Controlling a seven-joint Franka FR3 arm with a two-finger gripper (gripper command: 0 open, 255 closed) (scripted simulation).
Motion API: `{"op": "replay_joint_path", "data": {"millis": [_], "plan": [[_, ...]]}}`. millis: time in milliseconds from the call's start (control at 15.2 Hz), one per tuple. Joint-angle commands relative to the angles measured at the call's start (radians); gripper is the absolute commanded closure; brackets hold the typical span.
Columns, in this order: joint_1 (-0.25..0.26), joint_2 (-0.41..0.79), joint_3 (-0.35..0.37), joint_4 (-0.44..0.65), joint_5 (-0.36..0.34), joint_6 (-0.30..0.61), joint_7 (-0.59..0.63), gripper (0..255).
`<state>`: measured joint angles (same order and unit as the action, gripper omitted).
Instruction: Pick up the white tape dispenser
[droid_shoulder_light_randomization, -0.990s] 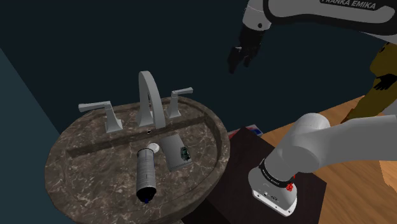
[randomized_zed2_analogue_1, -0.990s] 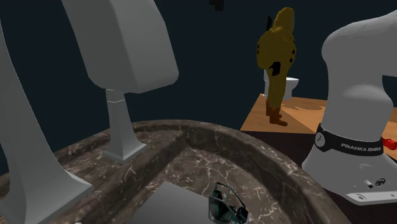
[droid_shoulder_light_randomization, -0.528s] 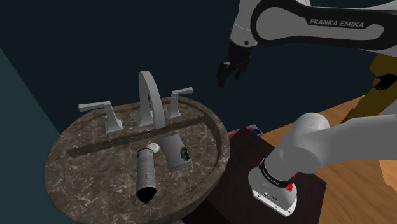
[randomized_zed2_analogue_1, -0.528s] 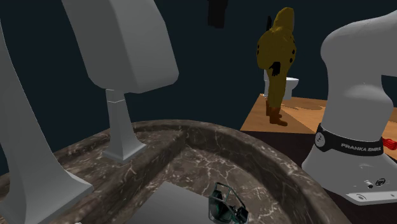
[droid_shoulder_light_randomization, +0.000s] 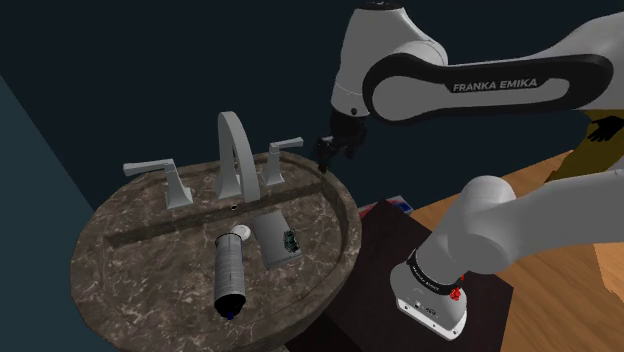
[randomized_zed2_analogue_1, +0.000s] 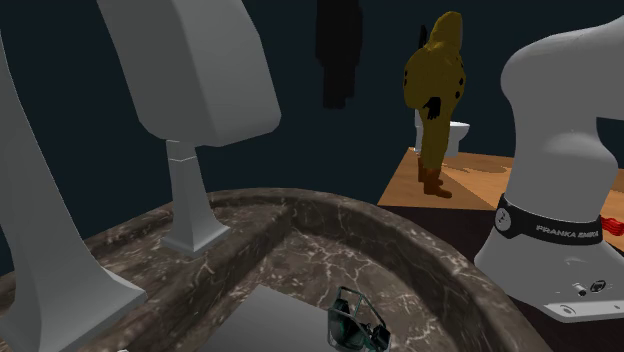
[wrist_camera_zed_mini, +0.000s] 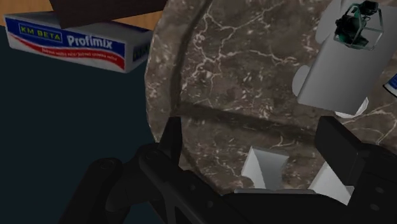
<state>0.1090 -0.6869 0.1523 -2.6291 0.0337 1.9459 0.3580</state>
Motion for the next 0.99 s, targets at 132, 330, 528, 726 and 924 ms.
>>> {"op": "replay_joint_path", "data": {"millis": [132,330,528,726,924], "plan": [[0.037,0.070,0.071,-0.034,0.051,0.098,0.086,0],[0.060,0.142,0.126,-0.045,0.082,0.176,0.149,0],[0.079,0.228,0.182,-0.044,0.105,0.257,0.214,0],[0.091,0.326,0.238,-0.030,0.115,0.339,0.284,0],[0.092,0.390,0.269,-0.024,0.110,0.395,0.324,0]]}}
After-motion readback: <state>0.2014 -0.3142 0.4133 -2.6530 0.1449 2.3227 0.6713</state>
